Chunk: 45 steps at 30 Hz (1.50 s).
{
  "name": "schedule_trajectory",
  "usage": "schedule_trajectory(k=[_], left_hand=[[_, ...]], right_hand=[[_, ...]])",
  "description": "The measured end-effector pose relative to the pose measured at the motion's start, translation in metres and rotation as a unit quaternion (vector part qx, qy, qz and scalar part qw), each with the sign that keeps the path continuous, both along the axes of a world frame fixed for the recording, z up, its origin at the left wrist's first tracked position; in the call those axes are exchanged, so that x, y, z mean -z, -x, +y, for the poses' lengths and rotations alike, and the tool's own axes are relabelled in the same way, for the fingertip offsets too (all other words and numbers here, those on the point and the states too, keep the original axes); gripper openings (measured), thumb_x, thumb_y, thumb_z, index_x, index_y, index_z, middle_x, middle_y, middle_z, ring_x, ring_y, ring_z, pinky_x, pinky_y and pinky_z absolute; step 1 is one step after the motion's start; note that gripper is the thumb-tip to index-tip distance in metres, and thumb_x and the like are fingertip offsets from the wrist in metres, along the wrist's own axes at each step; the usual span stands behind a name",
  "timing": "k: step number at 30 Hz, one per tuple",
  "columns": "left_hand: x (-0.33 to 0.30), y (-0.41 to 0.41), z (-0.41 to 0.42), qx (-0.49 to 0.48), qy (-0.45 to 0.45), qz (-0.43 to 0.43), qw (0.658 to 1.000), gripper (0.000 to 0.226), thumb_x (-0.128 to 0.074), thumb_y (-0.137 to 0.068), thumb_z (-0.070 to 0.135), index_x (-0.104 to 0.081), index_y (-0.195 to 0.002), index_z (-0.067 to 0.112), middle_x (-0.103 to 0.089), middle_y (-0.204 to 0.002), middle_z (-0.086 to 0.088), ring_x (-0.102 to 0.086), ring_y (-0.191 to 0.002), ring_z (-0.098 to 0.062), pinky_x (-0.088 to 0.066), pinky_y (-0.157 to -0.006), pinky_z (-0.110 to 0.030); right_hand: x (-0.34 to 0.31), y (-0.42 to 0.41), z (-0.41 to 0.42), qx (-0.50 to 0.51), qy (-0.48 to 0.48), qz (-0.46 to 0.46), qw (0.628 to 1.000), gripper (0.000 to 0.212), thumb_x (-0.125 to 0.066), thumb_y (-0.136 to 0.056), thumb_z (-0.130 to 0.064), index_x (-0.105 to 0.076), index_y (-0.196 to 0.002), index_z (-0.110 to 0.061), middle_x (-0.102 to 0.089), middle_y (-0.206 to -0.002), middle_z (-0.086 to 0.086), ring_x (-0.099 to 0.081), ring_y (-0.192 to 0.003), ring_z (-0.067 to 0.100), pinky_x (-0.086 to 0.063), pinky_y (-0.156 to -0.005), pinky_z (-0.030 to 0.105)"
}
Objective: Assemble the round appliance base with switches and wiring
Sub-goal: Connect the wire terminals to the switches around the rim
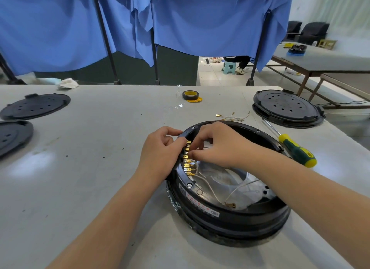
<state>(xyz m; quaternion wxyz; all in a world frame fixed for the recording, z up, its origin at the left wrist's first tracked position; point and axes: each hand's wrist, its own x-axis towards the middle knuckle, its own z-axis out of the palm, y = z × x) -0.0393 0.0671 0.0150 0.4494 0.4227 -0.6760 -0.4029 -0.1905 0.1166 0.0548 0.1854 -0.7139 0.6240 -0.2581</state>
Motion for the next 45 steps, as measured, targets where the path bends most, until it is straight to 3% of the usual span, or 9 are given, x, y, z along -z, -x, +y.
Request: schedule_trajectory(k=[6,13,20,30,36,38,43,45], left_hand=[[0.001,-0.001,0.000,-0.003,-0.003,-0.001,1.000,0.007,-0.065,-0.084,0.016,-0.066,-0.086,0.022,-0.064,-0.069,-0.025,-0.061,-0.070,-0.044,-0.053,-0.068,-0.054],[0.002,0.000,-0.001,-0.001,-0.001,-0.008,1.000,0.006,-0.065,-0.085,0.017,-0.065,-0.086,0.023,-0.064,-0.067,-0.023,-0.059,-0.061,-0.036,-0.053,-0.065,-0.052],[0.001,0.000,-0.001,0.006,-0.006,-0.010,1.000,0.006,-0.064,-0.085,0.018,-0.064,-0.086,0.024,-0.067,-0.072,-0.024,-0.063,-0.074,-0.044,-0.053,-0.067,-0.053],[0.001,0.001,0.000,0.006,-0.010,-0.002,1.000,0.007,-0.064,-0.085,0.016,-0.064,-0.087,0.022,-0.066,-0.073,-0.026,-0.062,-0.074,-0.047,-0.053,-0.068,-0.055],[0.001,-0.001,0.000,-0.002,-0.004,-0.004,1.000,0.007,-0.065,-0.085,0.017,-0.066,-0.086,0.024,-0.066,-0.069,-0.024,-0.063,-0.072,-0.045,-0.053,-0.067,-0.054],[0.001,-0.001,0.001,-0.004,-0.006,-0.003,1.000,0.007,-0.066,-0.085,0.017,-0.066,-0.085,0.024,-0.065,-0.068,-0.024,-0.062,-0.069,-0.045,-0.053,-0.066,-0.053],[0.002,-0.001,-0.002,-0.009,-0.030,0.007,0.999,0.007,-0.068,-0.084,0.017,-0.067,-0.083,0.024,-0.065,-0.066,-0.020,-0.059,-0.059,-0.025,-0.053,-0.064,-0.045],[0.003,-0.001,-0.002,-0.008,-0.039,0.010,0.999,0.007,-0.067,-0.084,0.018,-0.067,-0.084,0.025,-0.066,-0.070,-0.021,-0.061,-0.060,-0.027,-0.055,-0.065,-0.046]], right_hand=[[0.000,-0.001,-0.003,-0.021,-0.010,-0.016,1.000,0.004,-0.075,-0.078,-0.027,-0.073,-0.074,-0.028,-0.059,-0.075,-0.012,-0.054,-0.071,0.002,-0.037,-0.064,0.019],[-0.002,-0.001,-0.002,-0.050,-0.009,-0.020,0.999,0.015,-0.074,-0.079,-0.021,-0.068,-0.069,-0.031,-0.059,-0.078,-0.009,-0.056,-0.077,0.010,-0.046,-0.071,0.027],[-0.003,-0.002,-0.003,-0.058,-0.006,-0.012,0.998,0.015,-0.073,-0.079,-0.020,-0.067,-0.071,-0.031,-0.060,-0.082,-0.004,-0.058,-0.081,0.018,-0.049,-0.077,0.037],[-0.003,-0.001,-0.003,-0.063,0.005,-0.009,0.998,0.018,-0.072,-0.080,-0.018,-0.066,-0.069,-0.031,-0.060,-0.081,-0.003,-0.057,-0.080,0.019,-0.049,-0.075,0.038],[0.000,0.000,-0.002,-0.031,0.000,-0.013,0.999,0.003,-0.073,-0.080,-0.027,-0.075,-0.079,-0.025,-0.060,-0.076,-0.012,-0.057,-0.075,0.006,-0.048,-0.072,0.027],[-0.004,0.002,0.000,-0.031,0.000,-0.010,0.999,0.009,-0.073,-0.079,-0.030,-0.077,-0.085,-0.025,-0.062,-0.077,-0.013,-0.058,-0.075,0.004,-0.048,-0.070,0.021],[-0.029,0.029,-0.005,0.022,0.051,-0.031,0.998,0.005,-0.073,-0.078,-0.029,-0.076,-0.082,-0.031,-0.065,-0.078,-0.014,-0.057,-0.070,-0.004,-0.044,-0.061,0.008],[-0.038,0.049,-0.012,0.058,0.058,-0.006,0.997,0.006,-0.070,-0.082,-0.028,-0.074,-0.084,-0.032,-0.064,-0.079,-0.017,-0.056,-0.070,-0.004,-0.042,-0.059,0.007]])
